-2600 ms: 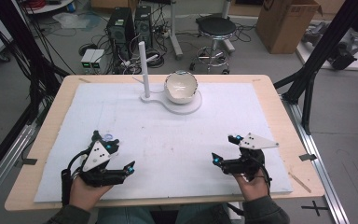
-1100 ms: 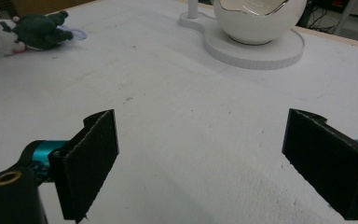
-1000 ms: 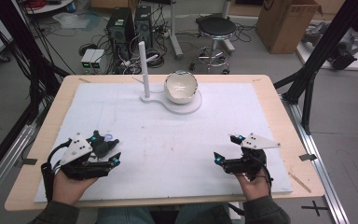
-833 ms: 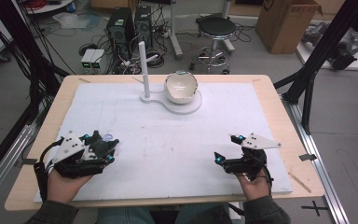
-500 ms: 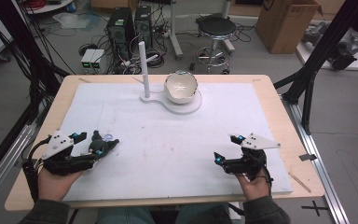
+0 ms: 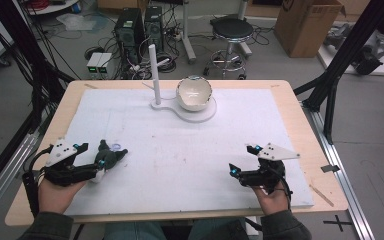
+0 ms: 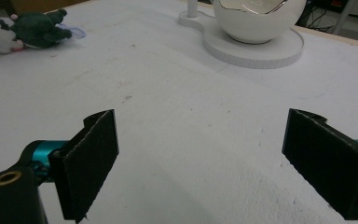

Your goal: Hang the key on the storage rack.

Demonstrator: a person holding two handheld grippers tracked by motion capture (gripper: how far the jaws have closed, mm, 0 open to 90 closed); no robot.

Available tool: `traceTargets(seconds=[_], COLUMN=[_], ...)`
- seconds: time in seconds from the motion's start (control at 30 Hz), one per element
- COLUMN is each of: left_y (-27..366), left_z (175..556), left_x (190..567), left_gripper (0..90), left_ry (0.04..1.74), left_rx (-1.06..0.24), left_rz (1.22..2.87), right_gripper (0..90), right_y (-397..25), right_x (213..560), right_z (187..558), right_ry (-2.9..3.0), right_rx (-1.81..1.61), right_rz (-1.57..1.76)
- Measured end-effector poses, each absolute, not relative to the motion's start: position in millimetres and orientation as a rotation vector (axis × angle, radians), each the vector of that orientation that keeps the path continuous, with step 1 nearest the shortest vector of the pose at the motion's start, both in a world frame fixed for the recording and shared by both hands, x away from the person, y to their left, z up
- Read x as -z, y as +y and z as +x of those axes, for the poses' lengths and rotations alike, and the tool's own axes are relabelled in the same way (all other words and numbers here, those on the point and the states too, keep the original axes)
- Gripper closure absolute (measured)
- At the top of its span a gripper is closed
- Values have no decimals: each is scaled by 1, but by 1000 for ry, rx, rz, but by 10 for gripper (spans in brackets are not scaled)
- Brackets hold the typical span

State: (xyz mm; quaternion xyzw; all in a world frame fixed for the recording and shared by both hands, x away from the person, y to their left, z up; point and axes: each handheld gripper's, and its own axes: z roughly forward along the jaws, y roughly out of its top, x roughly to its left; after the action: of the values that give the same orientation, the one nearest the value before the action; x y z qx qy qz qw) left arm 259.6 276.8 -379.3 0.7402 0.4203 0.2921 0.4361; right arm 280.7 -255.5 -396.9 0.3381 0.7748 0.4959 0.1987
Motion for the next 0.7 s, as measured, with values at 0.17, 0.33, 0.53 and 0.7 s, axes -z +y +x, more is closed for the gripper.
traceTargets(seconds=[0.17, 0.33, 0.53, 0.7], left_y=[278, 277, 276, 274], left_z=[264, 269, 273, 276], left_x=[386, 391, 396, 400], left_gripper=[303, 308, 312, 312], left_ry=[1069, 1083, 1094, 1101], left_rx=[-717, -713, -720, -708], left_rz=[1871, 1889, 1913, 1935], right_gripper=[100, 100, 100, 100], right_y=[-256, -256, -258, -258], right_x=[397, 397, 398, 398], right_z=[281, 280, 278, 278], right_ry=[2167, 2168, 2165, 2164], right_rx=[-1389, -1385, -1383, -1386], right_rz=[942, 946, 956, 957])
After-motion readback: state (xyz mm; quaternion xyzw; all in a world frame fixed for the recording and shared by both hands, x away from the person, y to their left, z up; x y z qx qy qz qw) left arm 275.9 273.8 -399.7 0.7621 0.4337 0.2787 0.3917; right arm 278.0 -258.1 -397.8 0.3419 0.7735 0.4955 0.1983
